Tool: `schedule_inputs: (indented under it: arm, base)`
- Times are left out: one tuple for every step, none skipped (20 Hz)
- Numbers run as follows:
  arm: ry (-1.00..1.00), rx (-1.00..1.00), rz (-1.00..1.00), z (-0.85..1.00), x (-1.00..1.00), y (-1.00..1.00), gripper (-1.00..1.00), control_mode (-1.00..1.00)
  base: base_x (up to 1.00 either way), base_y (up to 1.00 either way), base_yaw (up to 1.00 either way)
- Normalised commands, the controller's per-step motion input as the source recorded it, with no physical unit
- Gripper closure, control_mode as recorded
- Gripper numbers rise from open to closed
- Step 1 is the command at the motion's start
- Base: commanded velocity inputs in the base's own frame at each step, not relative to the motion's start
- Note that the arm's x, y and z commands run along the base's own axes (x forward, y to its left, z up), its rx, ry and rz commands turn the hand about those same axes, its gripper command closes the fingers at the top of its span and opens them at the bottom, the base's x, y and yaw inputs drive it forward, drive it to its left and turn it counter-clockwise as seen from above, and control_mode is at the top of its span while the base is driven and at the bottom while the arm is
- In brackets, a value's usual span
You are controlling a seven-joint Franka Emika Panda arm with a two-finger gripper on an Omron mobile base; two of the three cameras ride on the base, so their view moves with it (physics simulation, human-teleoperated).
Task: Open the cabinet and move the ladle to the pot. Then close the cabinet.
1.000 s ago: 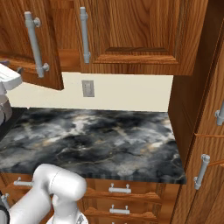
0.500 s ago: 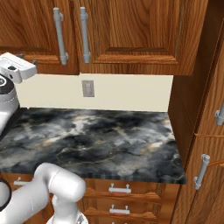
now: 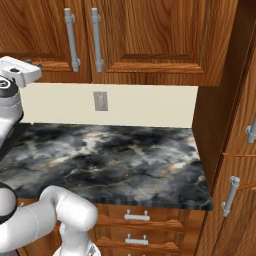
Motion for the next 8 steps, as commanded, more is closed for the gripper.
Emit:
schedule_inputs:
  arm:
    - [0.06, 0.01, 0.0, 0.0, 0.66, -0.23, -1.0, -1.0]
    - [0.05, 0.01, 0.0, 0.0, 0.63, -0.24, -1.0, -1.0]
    - [0.06, 0.0, 0.0, 0.0, 0.59, -0.23, -1.0, -1.0]
    - [0.06, 0.01, 0.0, 0.0, 0.59, -0.24, -1.0, -1.0]
    - [0.06, 0.01, 0.0, 0.0, 0.57, -0.26, -1.0, -1.0]
    - [0.05, 0.01, 0.0, 0.0, 0.51, -0.27, -1.0, -1.0]
    - [0.05, 0.01, 0.0, 0.0, 0.5, -0.27, -1.0, -1.0]
    - [0.05, 0.01, 0.0, 0.0, 0.47, -0.27, -1.0, -1.0]
  base:
    - [0.0, 0.0, 0.0]
    - [0.0, 0.0, 0.0]
    - [0.0, 0.0, 0.0]
    - [0.0, 0.0, 0.0]
    - [0.0, 0.0, 0.0]
    - [0.0, 0.0, 0.0]
    - [0.0, 0.0, 0.0]
    - [0.0, 0.0, 0.0]
